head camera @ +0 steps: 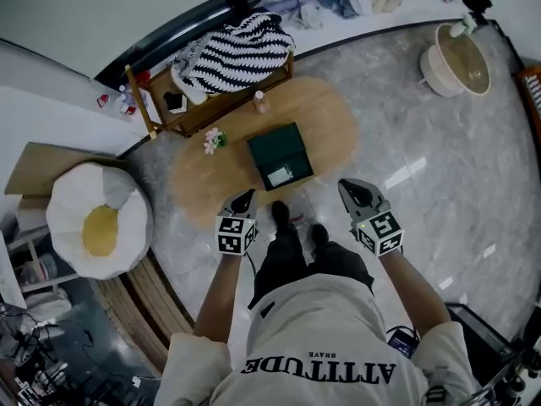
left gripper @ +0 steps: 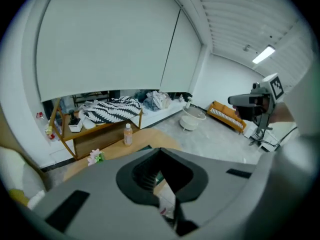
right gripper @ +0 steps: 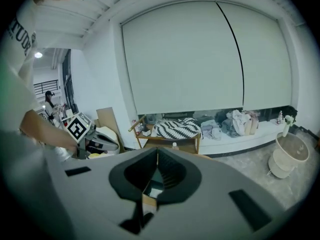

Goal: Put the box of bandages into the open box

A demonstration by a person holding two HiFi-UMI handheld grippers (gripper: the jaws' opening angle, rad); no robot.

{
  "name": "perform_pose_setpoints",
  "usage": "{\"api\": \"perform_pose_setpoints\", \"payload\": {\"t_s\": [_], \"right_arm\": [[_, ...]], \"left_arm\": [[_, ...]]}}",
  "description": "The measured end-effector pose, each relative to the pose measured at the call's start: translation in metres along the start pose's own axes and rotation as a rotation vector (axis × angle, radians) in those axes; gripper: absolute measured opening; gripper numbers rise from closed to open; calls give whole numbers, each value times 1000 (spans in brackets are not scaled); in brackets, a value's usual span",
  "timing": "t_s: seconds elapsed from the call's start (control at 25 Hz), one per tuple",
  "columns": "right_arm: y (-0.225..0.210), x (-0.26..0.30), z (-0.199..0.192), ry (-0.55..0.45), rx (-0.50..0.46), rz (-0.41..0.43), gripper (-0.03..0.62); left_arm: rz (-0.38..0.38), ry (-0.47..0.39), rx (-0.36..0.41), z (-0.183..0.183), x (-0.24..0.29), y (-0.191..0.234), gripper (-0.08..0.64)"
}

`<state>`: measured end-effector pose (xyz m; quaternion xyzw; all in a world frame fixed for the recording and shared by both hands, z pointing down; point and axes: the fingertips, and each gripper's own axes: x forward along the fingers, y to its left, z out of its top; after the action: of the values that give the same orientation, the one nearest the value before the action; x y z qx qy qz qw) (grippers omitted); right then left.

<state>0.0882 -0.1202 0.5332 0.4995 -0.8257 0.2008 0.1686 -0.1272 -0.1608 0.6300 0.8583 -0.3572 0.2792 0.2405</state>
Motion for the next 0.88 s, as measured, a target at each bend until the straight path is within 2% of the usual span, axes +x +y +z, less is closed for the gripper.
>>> {"api": "perform_pose_setpoints", "payload": {"t_s": [0.2,0.44,0.72,0.88], "right_arm": [[1,-33,0,-8,-32,41,20],[9,-68,-3,-39,-100,94,20],[11,-107,7,-70,-184,120,20],[13,-128,18,-93,-201,127,20]], "left_arm": [[87,-90,-74,9,-37,-23,21],[183,-187,-155,3,-88,-50,21],[305,-284,-150,-7,-164,-82,21],[350,-337,-152,-8,-201,-98,21]]}}
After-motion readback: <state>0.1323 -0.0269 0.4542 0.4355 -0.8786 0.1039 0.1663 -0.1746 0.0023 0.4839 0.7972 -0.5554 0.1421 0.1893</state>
